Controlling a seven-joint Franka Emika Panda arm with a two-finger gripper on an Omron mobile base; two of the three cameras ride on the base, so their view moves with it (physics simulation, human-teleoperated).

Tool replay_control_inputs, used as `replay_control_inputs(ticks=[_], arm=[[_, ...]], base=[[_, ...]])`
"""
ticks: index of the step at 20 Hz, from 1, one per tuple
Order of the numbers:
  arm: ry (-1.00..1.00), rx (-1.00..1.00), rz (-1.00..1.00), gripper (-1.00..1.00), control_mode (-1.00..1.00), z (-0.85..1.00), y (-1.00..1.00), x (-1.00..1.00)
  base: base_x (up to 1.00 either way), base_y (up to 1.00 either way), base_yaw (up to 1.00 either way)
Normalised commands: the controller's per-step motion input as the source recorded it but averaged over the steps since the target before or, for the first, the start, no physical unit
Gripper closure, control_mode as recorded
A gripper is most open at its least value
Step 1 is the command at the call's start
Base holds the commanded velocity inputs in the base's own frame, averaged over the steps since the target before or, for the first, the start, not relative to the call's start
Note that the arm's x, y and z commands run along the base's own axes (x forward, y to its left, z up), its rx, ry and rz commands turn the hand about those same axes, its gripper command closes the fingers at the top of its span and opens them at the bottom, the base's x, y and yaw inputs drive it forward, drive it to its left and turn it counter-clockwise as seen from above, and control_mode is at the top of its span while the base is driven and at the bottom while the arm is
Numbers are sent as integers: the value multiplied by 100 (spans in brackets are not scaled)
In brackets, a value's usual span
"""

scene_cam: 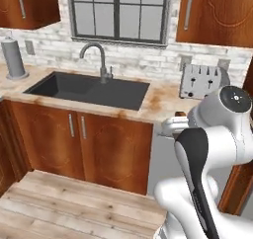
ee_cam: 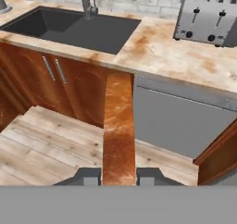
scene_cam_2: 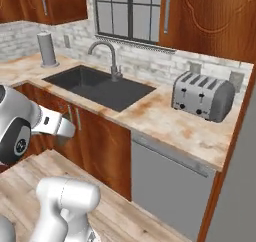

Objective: Start the toaster. Once the lever pops up, take the bread to the plate on the dining counter.

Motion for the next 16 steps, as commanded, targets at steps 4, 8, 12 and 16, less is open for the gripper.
replay_control_inputs(ticks=[4,8,12,16], arm=[[0,0,0,100,100,0,0,0],[0,0,0,100,100,0,0,0],[0,0,0,100,100,0,0,0],[0,0,0,100,100,0,0,0]], base=[[-5,22,94],[-5,5,100],[-2,0,99],[0,0,98]])
